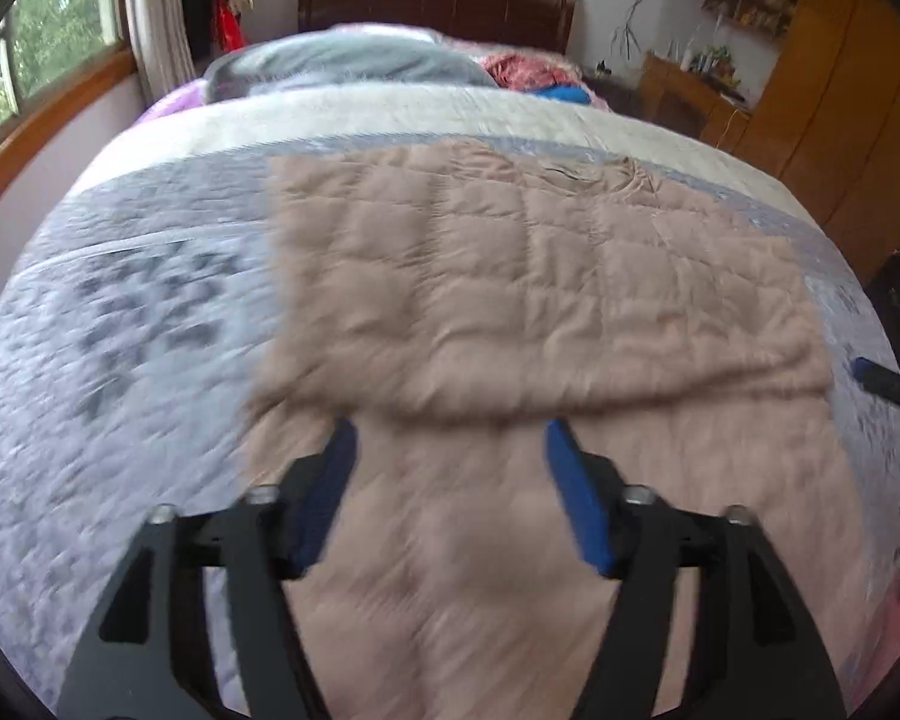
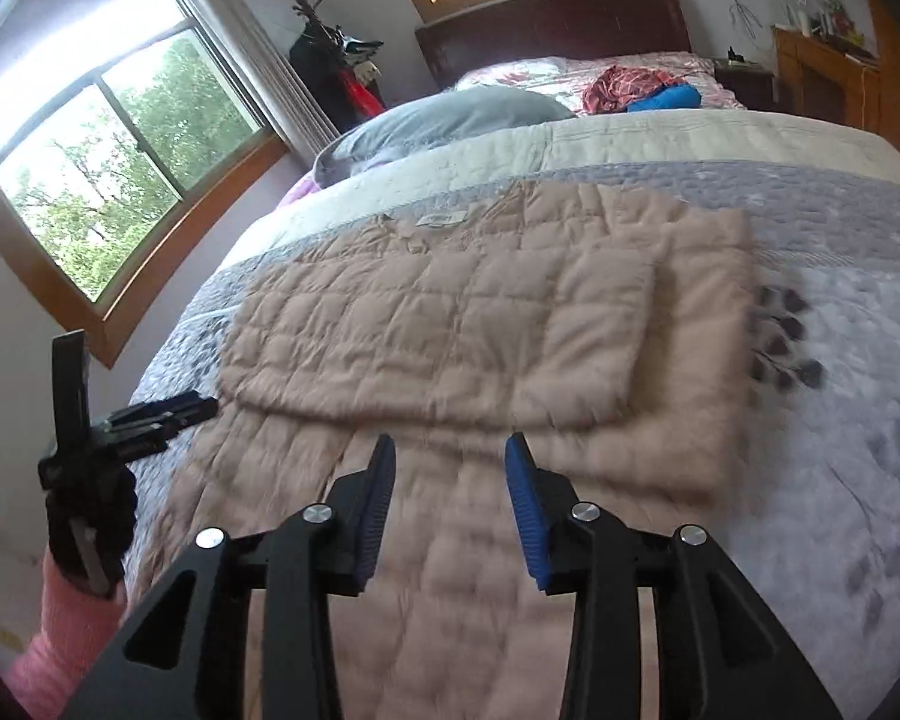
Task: Fold large clothes
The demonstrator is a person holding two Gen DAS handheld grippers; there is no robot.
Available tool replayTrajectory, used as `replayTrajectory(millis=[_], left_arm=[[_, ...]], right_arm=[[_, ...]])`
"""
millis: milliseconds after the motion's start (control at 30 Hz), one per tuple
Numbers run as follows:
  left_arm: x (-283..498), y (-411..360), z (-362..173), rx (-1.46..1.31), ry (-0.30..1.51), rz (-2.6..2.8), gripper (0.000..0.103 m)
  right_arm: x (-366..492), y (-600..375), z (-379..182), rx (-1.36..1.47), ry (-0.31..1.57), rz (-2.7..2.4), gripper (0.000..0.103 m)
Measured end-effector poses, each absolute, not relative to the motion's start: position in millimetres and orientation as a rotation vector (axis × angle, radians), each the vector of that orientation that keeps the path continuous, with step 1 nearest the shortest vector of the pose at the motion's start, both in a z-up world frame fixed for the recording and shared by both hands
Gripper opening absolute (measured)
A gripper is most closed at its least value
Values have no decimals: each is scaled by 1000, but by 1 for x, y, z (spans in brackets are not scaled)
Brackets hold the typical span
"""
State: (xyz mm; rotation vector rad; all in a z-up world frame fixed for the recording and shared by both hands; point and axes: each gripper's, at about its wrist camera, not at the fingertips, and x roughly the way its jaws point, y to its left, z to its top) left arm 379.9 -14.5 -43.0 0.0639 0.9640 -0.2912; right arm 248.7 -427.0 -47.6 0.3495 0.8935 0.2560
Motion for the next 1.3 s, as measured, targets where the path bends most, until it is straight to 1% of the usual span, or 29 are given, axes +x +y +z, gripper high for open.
replayTrajectory(millis=[67,133,200,267,433,600,833,900,1000,1067,1100,1167,1200,1233,1267,1300], left_arm=[[347,15,-40,92,955,-255,73],[320,42,-44,94,971,-239,76],[294,68,-50,85,993,-217,76],[263,96,-58,45,1020,-205,79],[212,138,-79,-64,1060,-190,80],[179,148,-96,-177,1069,-251,80],[177,137,-112,-196,1075,-272,80],[180,133,-113,-203,1077,-294,78],[184,125,-117,-191,1092,-283,67],[184,122,-117,-182,1094,-276,60],[184,120,-117,-167,1092,-263,58],[184,119,-117,-143,1087,-247,45],[183,119,-116,-142,1086,-239,41],[184,119,-116,-148,1087,-238,34],[184,120,-116,-160,1089,-243,28],[185,121,-116,-174,1089,-246,27]], right_arm=[[215,-438,-47,338,898,252,41],[178,-448,-50,324,908,239,47],[146,-455,-55,312,921,232,51],[119,-460,-63,306,941,220,52],[61,-466,-89,360,992,230,53],[30,-460,-103,362,1012,241,53],[15,-462,-123,385,1030,243,54],[12,-461,-125,393,1028,245,55],[14,-460,-131,399,1032,243,53],[16,-460,-135,400,1035,241,49],[17,-461,-136,402,1039,236,46],[18,-465,-139,422,1045,230,40],[19,-468,-140,436,1045,229,37],[19,-470,-141,452,1046,232,33],[19,-472,-142,461,1046,231,32],[19,-473,-143,465,1047,232,32]])
